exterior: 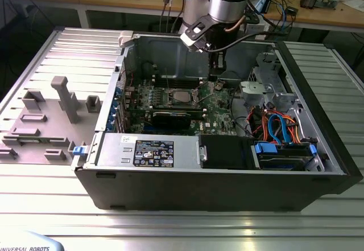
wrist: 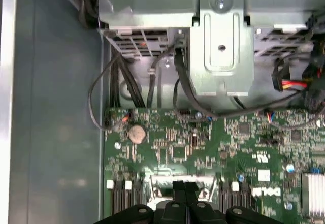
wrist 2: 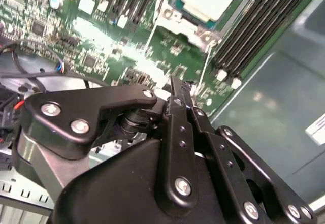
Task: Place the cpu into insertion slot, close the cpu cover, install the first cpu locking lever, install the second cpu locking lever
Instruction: 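Close the cpu cover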
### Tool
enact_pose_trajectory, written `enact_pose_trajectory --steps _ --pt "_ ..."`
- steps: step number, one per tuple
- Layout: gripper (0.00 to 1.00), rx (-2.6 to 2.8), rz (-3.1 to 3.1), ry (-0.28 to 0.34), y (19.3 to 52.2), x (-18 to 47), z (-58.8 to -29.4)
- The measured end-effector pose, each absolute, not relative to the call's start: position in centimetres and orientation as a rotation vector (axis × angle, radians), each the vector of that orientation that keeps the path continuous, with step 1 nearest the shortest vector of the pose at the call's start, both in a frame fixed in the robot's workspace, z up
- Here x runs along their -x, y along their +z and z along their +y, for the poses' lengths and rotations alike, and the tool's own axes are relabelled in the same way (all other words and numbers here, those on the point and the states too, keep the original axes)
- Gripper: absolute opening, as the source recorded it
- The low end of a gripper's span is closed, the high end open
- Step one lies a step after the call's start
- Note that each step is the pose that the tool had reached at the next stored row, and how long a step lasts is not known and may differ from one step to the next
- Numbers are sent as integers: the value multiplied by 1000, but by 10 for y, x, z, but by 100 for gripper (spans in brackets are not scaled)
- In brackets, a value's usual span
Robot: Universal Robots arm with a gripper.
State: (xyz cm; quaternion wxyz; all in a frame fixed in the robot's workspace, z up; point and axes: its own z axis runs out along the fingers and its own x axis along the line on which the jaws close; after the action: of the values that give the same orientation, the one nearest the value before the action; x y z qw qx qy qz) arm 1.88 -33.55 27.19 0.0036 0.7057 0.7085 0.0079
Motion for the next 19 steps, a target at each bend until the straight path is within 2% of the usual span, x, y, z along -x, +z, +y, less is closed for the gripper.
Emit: enact_pose_trajectory --steps 8,19 --pt "11 -2218 2227 11 258 -44 -336" --pt "11 -2224 2234 -3 246 -39 -336"
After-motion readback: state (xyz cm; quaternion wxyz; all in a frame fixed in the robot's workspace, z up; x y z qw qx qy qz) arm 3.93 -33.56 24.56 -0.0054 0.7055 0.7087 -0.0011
